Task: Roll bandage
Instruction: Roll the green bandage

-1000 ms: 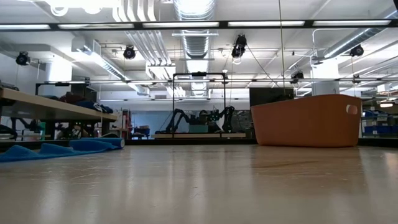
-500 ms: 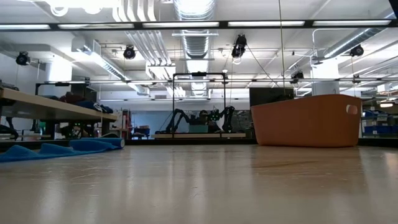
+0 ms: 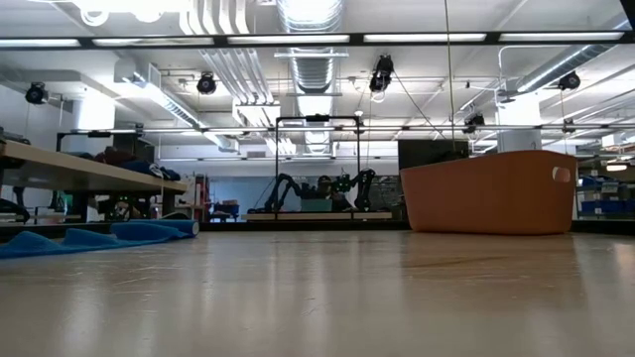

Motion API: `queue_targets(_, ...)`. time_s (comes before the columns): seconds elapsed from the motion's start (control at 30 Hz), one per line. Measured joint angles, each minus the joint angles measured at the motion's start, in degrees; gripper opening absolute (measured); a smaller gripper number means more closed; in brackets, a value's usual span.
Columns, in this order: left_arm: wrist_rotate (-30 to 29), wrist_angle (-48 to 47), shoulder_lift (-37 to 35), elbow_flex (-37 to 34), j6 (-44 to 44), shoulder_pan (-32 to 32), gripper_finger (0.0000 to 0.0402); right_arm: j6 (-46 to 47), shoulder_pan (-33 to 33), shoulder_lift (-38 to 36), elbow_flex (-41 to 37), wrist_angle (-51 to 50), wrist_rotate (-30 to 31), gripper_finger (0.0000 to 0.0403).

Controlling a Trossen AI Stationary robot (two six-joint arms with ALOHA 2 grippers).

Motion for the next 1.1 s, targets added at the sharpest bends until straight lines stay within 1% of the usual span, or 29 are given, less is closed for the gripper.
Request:
queue_targets(0.17,0.0,0.5,0.7,0.0,-2.3,0.0,0.0,1.5,0.0,0.0,0.0,-3.2,0.0,0.0003)
queue_targets(0.27,-0.6,1.2,1.1,0.0,-6.8,0.0,0.0,2.0,0.0,0.0,0.0,-4.7,0.0,0.0003)
queue_targets(0.33,-0.7,1.6,1.4,0.0,-9.0,0.0,0.0,2.2,0.0,0.0,0.0,-5.0,0.0,0.0003)
queue_targets(0.47,-0.7,1.7,2.1,0.0,-10.9,0.0,0.0,2.4,0.0,0.0,-0.1,-5.0,0.0,0.0003)
queue_targets(0.6,-1.0,2.1,2.6,0.0,-11.2,0.0,0.0,3.8,0.0,0.0,-0.1,-6.8,-0.2,0.0003)
queue_targets(0.8,-6.7,2.0,2.6,0.0,-11.7,0.0,0.0,9.1,0.4,0.0,-0.1,-11.1,-0.6,0.0003)
queue_targets(0.93,-7.8,1.8,2.6,0.0,-11.9,0.0,0.0,9.5,1.3,0.0,-0.1,-11.4,-0.6,0.0003)
queue_targets(1.03,-7.8,1.6,2.6,0.0,-11.2,0.0,0.0009,11.3,1.8,0.0,-0.1,-11.5,-0.9,0.0003)
queue_targets(1.1,-7.8,1.1,2.6,0.0,-10.0,0.0,0.0022,13.3,1.8,0.0,-0.1,-11.6,-2.7,0.0003)
